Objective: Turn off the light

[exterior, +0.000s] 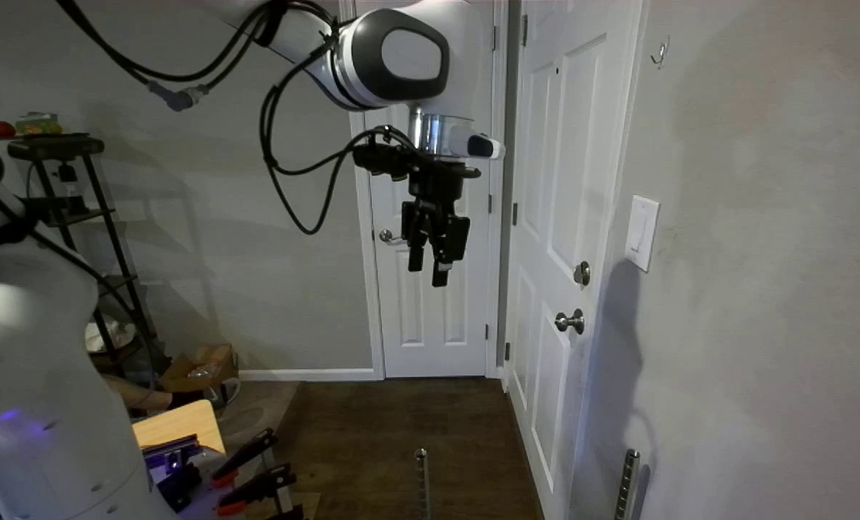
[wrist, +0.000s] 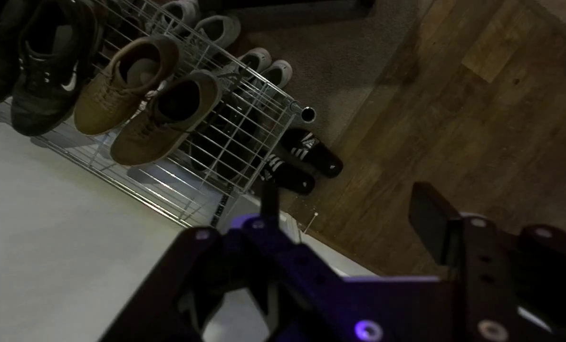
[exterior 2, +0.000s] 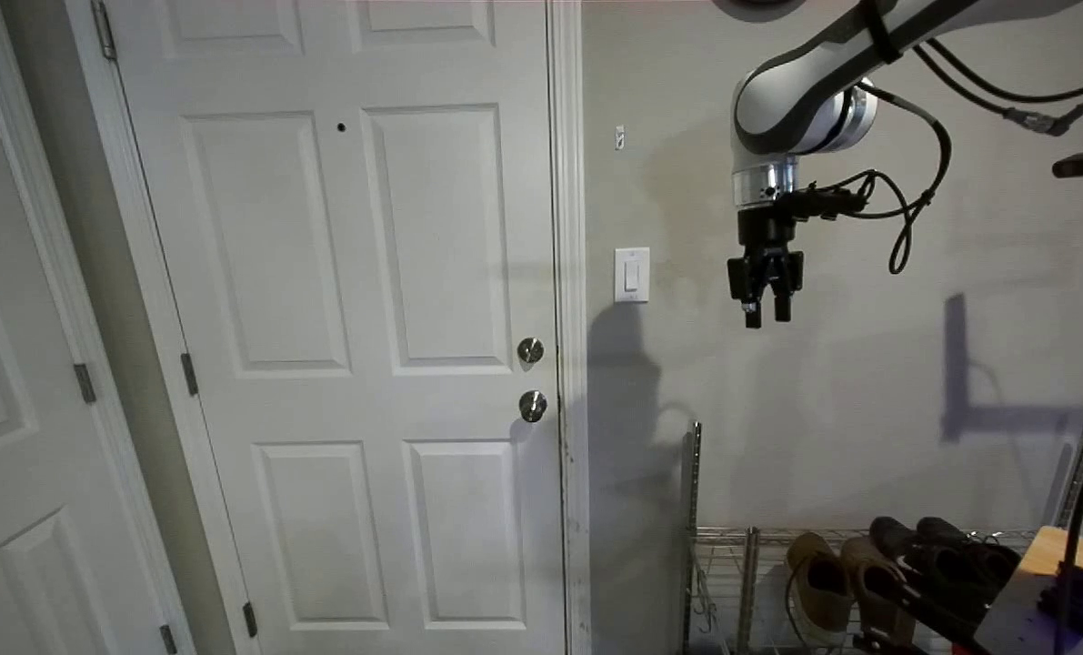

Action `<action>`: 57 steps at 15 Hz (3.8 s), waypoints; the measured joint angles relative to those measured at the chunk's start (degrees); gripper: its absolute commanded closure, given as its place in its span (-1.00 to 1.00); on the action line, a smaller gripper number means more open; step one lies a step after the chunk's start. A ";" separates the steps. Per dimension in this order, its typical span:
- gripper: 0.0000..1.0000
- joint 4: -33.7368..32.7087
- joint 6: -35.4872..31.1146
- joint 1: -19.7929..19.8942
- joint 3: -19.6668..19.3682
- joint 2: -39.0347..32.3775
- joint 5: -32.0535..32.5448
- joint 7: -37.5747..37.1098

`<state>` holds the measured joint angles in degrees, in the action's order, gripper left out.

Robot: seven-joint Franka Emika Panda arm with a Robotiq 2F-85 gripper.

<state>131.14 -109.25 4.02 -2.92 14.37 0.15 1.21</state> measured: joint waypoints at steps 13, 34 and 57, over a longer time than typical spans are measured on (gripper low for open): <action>0.97 -13.94 -1.38 -2.43 -1.85 -18.70 -16.57 28.11; 0.98 -18.23 -52.47 5.57 8.86 -32.53 -25.25 36.46; 0.99 -18.82 -88.67 11.55 15.11 -40.85 -24.43 39.18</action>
<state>112.33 -197.91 15.57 12.19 -26.48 -24.28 40.39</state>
